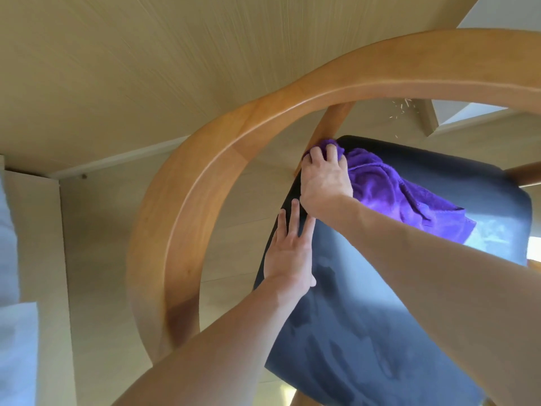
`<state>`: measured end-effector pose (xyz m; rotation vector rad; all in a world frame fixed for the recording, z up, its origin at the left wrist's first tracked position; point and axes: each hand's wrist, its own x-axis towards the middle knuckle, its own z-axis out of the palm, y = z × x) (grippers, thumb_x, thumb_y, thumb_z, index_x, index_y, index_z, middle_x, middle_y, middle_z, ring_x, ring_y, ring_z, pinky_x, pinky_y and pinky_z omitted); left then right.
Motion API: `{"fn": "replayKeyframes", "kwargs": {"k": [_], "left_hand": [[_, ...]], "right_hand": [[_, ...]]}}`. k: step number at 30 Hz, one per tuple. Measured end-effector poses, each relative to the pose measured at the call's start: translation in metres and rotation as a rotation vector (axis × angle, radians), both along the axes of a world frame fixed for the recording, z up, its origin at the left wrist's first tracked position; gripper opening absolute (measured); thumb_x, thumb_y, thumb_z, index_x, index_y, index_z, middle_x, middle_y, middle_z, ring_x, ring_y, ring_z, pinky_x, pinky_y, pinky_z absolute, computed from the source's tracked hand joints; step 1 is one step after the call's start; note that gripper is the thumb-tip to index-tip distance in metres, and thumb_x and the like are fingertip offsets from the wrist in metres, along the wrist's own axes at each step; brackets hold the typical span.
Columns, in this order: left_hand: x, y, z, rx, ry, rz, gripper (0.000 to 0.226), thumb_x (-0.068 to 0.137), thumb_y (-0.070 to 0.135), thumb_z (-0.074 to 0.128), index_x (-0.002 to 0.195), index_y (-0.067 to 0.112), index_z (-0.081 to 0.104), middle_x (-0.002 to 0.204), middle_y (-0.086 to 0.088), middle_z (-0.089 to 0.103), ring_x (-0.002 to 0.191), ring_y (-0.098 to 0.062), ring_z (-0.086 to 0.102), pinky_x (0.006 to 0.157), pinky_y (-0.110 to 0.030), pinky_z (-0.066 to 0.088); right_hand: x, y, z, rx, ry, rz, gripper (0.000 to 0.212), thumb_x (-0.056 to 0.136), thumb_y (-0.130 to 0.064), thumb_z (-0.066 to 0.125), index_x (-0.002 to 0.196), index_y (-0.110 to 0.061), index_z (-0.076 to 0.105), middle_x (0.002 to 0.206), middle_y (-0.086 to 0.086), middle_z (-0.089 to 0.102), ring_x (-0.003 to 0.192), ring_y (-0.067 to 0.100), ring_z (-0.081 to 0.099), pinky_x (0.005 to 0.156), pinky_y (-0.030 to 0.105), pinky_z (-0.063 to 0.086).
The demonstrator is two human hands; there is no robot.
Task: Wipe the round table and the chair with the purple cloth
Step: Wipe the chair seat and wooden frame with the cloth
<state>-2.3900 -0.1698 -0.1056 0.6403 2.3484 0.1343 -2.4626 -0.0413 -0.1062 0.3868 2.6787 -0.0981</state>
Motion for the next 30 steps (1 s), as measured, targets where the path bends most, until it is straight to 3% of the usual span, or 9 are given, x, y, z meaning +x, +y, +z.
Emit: {"fn": "replayKeyframes", "kwargs": {"k": [3, 6, 9, 13, 16, 18, 23, 27, 30], "left_hand": [[-0.001, 0.0, 0.0, -0.005, 0.001, -0.017, 0.148, 0.064, 0.027, 0.097, 0.161, 0.034, -0.014, 0.168, 0.003, -0.03, 0.159, -0.025, -0.011, 0.12, -0.032, 0.032], [0.0, 0.0, 0.0, 0.006, 0.011, -0.017, 0.152, 0.063, 0.028, 0.098, 0.16, 0.034, -0.02, 0.167, 0.003, -0.032, 0.159, -0.026, -0.012, 0.118, -0.031, 0.035], [0.0, 0.0, 0.001, 0.011, 0.016, -0.005, 0.15, 0.064, 0.029, 0.097, 0.16, 0.034, -0.018, 0.167, 0.004, -0.033, 0.159, -0.024, -0.012, 0.116, -0.03, 0.039], [0.001, -0.006, 0.001, 0.002, 0.036, -0.018, 0.146, 0.064, 0.035, 0.097, 0.162, 0.031, -0.012, 0.167, 0.006, -0.032, 0.159, -0.021, -0.012, 0.12, -0.032, 0.036], [0.004, -0.002, 0.005, -0.017, 0.056, 0.009, 0.148, 0.066, 0.03, 0.096, 0.16, 0.033, -0.017, 0.168, 0.004, -0.03, 0.159, -0.025, -0.008, 0.119, -0.032, 0.037], [0.006, 0.002, 0.006, -0.034, 0.062, 0.018, 0.148, 0.068, 0.026, 0.096, 0.16, 0.033, -0.019, 0.168, 0.001, -0.029, 0.159, -0.028, -0.007, 0.121, -0.033, 0.035], [0.004, 0.005, 0.006, -0.079, 0.054, 0.006, 0.15, 0.067, 0.026, 0.096, 0.159, 0.033, -0.021, 0.168, 0.001, -0.03, 0.159, -0.029, -0.006, 0.119, -0.034, 0.036], [0.003, 0.004, 0.008, -0.105, 0.059, -0.01, 0.152, 0.064, 0.029, 0.098, 0.16, 0.034, -0.02, 0.167, 0.004, -0.03, 0.16, -0.028, -0.005, 0.115, -0.037, 0.043], [0.003, 0.006, 0.013, -0.141, 0.064, -0.024, 0.15, 0.066, 0.03, 0.096, 0.16, 0.032, -0.02, 0.168, 0.0, -0.029, 0.16, -0.027, -0.004, 0.115, -0.036, 0.039]], "right_hand": [[0.013, 0.021, -0.001, -0.239, 0.068, 0.182, 0.049, 0.088, -0.025, 0.063, 0.135, -0.014, 0.059, 0.141, 0.002, 0.049, 0.134, 0.03, 0.034, 0.111, 0.042, 0.034], [0.032, 0.05, 0.002, -0.481, 0.256, 0.026, 0.052, 0.073, -0.013, 0.05, 0.119, -0.009, 0.072, 0.128, 0.008, 0.065, 0.12, 0.037, 0.048, 0.102, 0.048, 0.044], [0.062, 0.042, 0.0, -0.233, 0.263, -0.178, 0.06, 0.071, -0.017, 0.056, 0.13, -0.01, 0.062, 0.134, 0.01, 0.058, 0.119, 0.041, 0.046, 0.101, 0.044, 0.042], [0.103, 0.007, -0.001, -0.082, 0.099, 0.061, 0.069, 0.062, -0.024, 0.069, 0.13, -0.012, 0.061, 0.12, 0.007, 0.058, 0.105, 0.035, 0.048, 0.082, 0.042, 0.047], [0.118, 0.023, 0.001, -0.202, 0.145, 0.31, 0.038, 0.059, -0.026, 0.067, 0.095, -0.014, 0.074, 0.09, 0.002, 0.058, 0.082, 0.029, 0.05, 0.064, 0.036, 0.047], [0.112, 0.044, 0.01, -0.26, 0.124, 0.336, 0.022, 0.067, -0.021, 0.062, 0.085, -0.016, 0.075, 0.085, -0.001, 0.059, 0.083, 0.026, 0.053, 0.066, 0.031, 0.042], [0.075, 0.062, 0.019, -0.235, 0.23, -0.269, 0.065, 0.074, -0.011, 0.061, 0.138, -0.009, 0.051, 0.138, 0.013, 0.05, 0.12, 0.039, 0.044, 0.099, 0.043, 0.041], [0.102, 0.023, 0.021, -0.108, -0.042, 0.005, 0.084, 0.078, -0.026, 0.066, 0.152, -0.012, 0.029, 0.152, 0.006, 0.03, 0.126, 0.034, 0.036, 0.106, 0.04, 0.036], [0.138, 0.025, 0.031, -0.11, -0.154, 0.354, 0.061, 0.088, -0.028, 0.055, 0.146, -0.017, 0.041, 0.141, -0.001, 0.04, 0.124, 0.027, 0.039, 0.104, 0.035, 0.035]]}}
